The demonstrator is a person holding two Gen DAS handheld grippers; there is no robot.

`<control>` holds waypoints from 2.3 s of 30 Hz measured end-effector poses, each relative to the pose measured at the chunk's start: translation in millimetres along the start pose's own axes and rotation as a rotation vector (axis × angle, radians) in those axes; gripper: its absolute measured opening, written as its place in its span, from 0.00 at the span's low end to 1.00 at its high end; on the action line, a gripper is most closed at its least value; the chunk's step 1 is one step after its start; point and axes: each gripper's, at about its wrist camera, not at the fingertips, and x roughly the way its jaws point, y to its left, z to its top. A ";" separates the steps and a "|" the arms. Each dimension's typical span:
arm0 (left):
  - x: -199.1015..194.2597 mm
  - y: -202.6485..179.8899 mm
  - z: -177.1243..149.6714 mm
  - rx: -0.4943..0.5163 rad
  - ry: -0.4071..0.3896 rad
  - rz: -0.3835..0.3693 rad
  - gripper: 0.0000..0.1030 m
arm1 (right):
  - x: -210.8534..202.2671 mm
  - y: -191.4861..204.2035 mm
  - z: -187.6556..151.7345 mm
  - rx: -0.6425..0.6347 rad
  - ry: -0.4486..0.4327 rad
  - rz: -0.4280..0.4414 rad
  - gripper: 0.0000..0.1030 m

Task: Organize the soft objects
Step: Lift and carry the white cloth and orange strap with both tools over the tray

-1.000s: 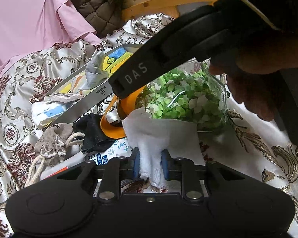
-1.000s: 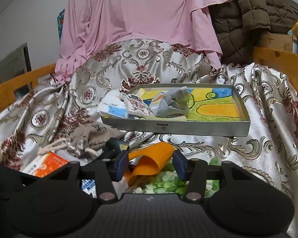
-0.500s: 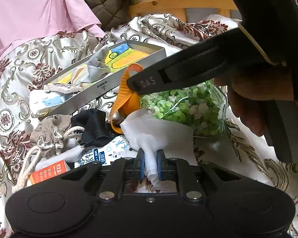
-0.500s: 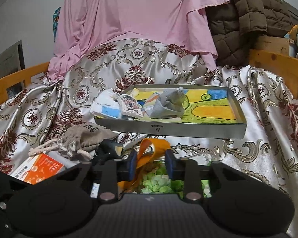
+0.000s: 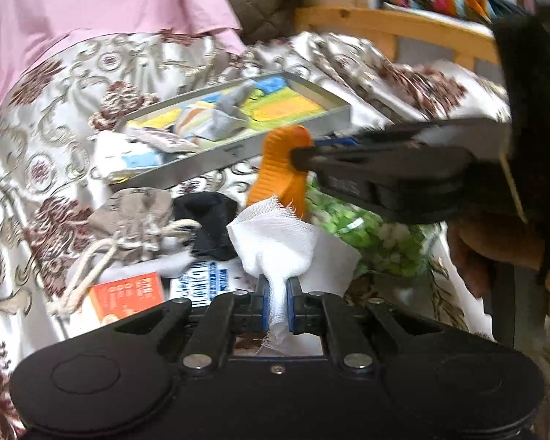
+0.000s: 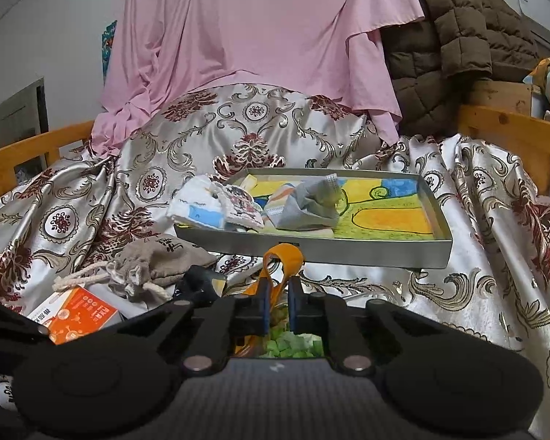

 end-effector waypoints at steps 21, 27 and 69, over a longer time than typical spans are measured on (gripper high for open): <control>-29.1 39.3 18.2 -0.203 -0.295 0.028 0.09 | -24.7 1.6 13.2 -0.056 -0.132 -0.025 0.04; -31.8 39.5 20.5 -0.217 -0.351 0.025 0.09 | -26.9 -3.6 16.7 -0.043 -0.141 -0.031 0.04; 11.8 90.6 108.4 -0.358 -0.416 0.062 0.09 | -51.9 -28.5 76.4 0.017 -0.237 0.030 0.02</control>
